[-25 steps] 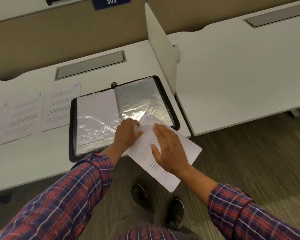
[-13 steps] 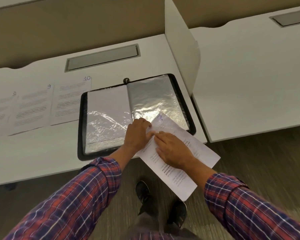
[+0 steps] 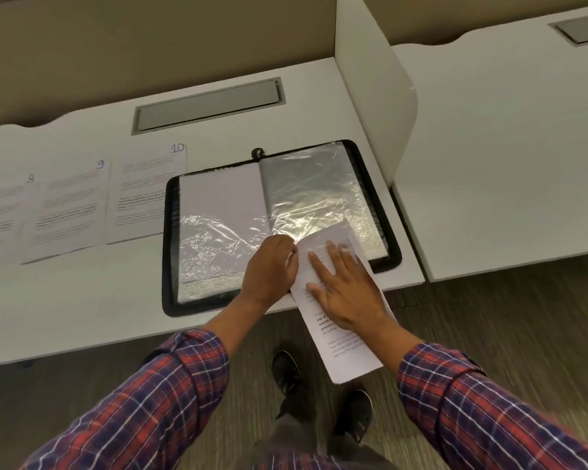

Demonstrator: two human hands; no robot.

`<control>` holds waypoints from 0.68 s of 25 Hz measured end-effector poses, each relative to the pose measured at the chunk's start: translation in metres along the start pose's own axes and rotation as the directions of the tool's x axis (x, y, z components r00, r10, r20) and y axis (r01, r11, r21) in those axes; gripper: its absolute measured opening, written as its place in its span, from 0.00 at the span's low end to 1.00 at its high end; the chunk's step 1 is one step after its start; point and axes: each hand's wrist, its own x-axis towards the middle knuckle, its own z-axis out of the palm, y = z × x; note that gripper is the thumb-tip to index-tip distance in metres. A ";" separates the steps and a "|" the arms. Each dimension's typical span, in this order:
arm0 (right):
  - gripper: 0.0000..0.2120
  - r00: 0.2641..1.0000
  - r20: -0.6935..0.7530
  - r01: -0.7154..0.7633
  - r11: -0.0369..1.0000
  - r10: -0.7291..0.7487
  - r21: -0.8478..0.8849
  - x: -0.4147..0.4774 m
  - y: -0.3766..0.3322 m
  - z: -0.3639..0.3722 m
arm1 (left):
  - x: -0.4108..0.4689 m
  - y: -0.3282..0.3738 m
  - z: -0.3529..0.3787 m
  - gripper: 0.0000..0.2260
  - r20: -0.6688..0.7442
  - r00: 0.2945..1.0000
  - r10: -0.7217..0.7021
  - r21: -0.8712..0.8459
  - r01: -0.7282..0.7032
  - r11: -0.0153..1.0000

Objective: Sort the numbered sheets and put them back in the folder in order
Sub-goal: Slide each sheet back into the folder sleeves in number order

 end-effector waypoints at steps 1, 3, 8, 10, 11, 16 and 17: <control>0.36 0.999 -0.020 -0.041 0.999 0.041 -0.014 0.003 -0.004 0.001 | -0.002 0.004 0.001 0.03 -0.029 0.999 0.037 0.027 -0.036 0.999; 0.36 0.993 -0.060 -0.106 0.993 0.103 -0.048 0.009 -0.015 0.003 | -0.008 0.013 0.003 0.03 -0.074 0.992 0.102 0.099 -0.094 0.991; 0.39 0.981 -0.090 -0.174 0.985 0.172 -0.012 0.020 -0.024 0.007 | -0.019 0.018 0.005 0.02 -0.217 0.976 0.008 0.129 0.021 0.991; 0.39 0.984 -0.099 -0.150 0.989 0.148 -0.013 0.024 -0.026 0.010 | -0.020 0.021 0.003 0.02 -0.214 0.976 0.029 0.146 0.003 0.989; 0.39 0.990 -0.085 -0.118 0.992 0.115 -0.033 0.026 -0.029 0.011 | -0.020 0.022 0.003 0.02 -0.191 0.980 0.051 0.154 -0.022 0.988; 0.34 0.999 -0.033 0.019 0.991 -0.024 -0.132 0.035 -0.035 -0.001 | -0.018 0.020 0.008 0.06 -0.083 0.994 0.072 0.163 -0.058 0.985; 0.33 1.000 -0.021 0.011 0.992 -0.014 -0.122 0.037 -0.033 -0.001 | -0.017 0.018 0.009 0.06 -0.072 0.995 0.065 0.155 -0.053 0.986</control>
